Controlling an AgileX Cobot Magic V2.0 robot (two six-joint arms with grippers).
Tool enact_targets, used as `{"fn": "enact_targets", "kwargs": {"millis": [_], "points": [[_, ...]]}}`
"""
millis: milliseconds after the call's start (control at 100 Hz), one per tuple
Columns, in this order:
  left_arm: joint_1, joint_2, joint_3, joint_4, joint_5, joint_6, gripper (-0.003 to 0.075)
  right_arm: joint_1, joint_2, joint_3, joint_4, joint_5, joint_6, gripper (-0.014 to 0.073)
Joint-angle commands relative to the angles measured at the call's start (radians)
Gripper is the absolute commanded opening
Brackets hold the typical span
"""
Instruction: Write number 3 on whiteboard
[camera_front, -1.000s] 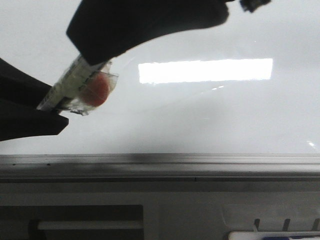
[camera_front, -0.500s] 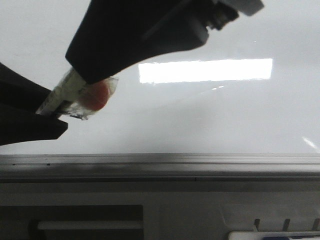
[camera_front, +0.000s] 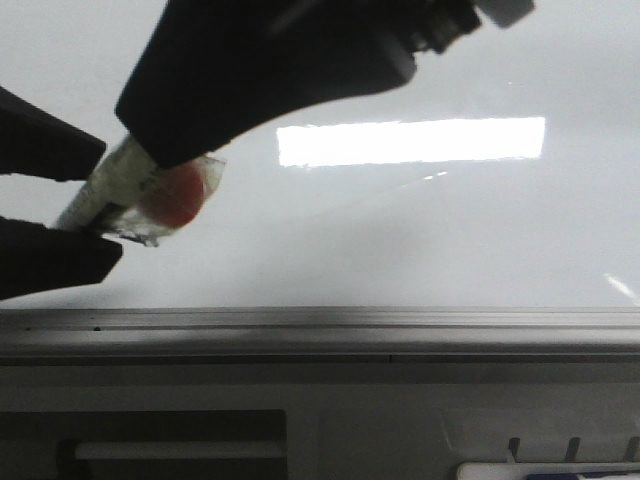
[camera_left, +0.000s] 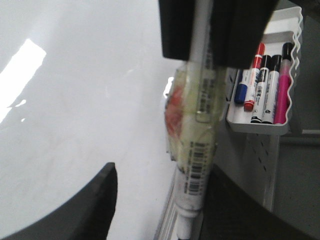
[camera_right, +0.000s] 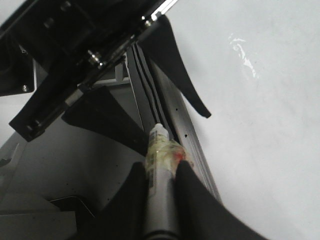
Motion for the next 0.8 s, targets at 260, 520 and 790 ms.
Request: {"fn": "enact_targets", "kwargs": {"millis": [260,520,790], "points": [[-0.004,-0.272,-0.032,-0.105,0.070,-0.009,0.0377,-0.055,-0.027,-0.096,0.028,-0.036,0.005,-0.0061],[-0.004,-0.359,-0.032,-0.176,0.089,-0.011,0.0376,-0.192,-0.025,-0.220,0.028,0.078,0.007,-0.0061],[-0.004,-0.359,-0.032,-0.195,0.089,-0.011,0.0375,-0.243,0.017,-0.275,0.030,0.114,0.021,-0.0060]]}}
